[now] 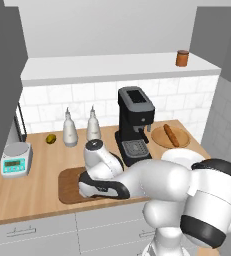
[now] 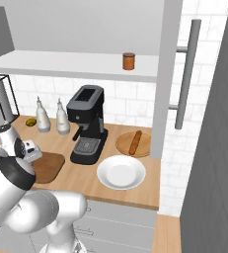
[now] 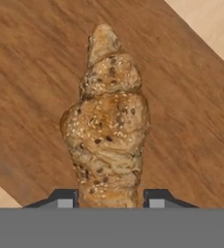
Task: From the different types of pastries on the counter, select a croissant and place it on the cutting board. Then retrieve a jar of jam from the cabinet and place it alongside the croissant on the cutting board.
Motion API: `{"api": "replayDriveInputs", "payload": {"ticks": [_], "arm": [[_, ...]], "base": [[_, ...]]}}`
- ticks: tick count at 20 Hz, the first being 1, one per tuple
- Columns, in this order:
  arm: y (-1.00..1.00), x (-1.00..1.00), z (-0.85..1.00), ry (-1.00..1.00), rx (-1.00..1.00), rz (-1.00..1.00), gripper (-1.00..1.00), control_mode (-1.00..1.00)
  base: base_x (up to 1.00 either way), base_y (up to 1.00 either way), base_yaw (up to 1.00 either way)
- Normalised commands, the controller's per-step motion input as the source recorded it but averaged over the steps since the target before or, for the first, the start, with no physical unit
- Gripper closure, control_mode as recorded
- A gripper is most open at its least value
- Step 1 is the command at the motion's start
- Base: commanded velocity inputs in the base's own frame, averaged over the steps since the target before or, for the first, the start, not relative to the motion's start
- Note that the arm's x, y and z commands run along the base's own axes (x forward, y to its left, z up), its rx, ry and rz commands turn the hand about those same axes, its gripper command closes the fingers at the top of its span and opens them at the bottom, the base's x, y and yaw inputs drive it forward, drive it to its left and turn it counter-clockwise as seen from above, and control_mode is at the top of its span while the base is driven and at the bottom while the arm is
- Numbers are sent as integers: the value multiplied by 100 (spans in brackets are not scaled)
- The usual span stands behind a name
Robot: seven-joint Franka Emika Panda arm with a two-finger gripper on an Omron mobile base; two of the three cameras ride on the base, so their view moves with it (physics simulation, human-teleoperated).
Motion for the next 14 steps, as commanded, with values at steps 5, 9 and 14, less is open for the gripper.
{"api": "replayDriveInputs", "payload": {"ticks": [5,9,14], "arm": [[0,0,0,-4,0,0,-100,-100],[0,0,1,-7,0,0,-100,-100],[0,0,26,-9,0,0,-100,-100]], "base": [[0,0,0],[0,0,0],[0,0,0]]}}
